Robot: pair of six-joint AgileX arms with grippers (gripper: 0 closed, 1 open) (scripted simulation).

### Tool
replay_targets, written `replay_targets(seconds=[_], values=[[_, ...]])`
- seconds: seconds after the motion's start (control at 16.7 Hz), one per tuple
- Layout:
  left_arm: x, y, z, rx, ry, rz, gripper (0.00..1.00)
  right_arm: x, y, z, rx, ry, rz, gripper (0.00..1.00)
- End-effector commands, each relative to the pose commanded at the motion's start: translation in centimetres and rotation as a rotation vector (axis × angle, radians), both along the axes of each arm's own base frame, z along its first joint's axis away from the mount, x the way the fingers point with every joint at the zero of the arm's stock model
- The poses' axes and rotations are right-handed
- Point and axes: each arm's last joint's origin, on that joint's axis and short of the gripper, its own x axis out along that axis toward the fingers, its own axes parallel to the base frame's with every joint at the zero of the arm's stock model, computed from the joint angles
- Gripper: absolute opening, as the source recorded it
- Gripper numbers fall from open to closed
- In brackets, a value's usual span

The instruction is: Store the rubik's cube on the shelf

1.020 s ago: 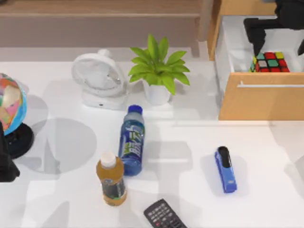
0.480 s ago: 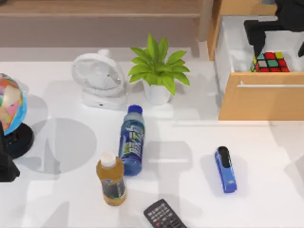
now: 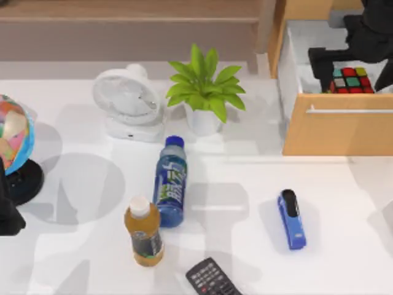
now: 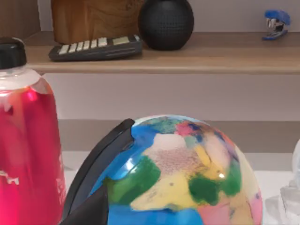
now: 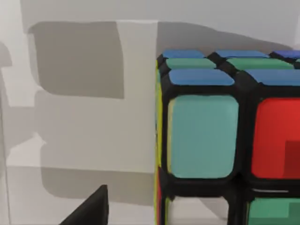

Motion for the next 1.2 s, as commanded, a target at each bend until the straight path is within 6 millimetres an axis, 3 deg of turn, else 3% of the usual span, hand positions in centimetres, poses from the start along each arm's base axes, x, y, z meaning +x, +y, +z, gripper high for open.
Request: replay_targets(seconds=[0.42, 1.2], values=[[0.0, 0.0, 0.0, 0.0, 0.0, 0.0, 1.0, 0.47, -0.02, -0.65, 0.003, -0.007, -0.002, 1.0], [0.0, 0.0, 0.0, 0.0, 0.0, 0.0, 1.0, 0.47, -0.02, -0.65, 0.003, -0.007, -0.002, 0.02]])
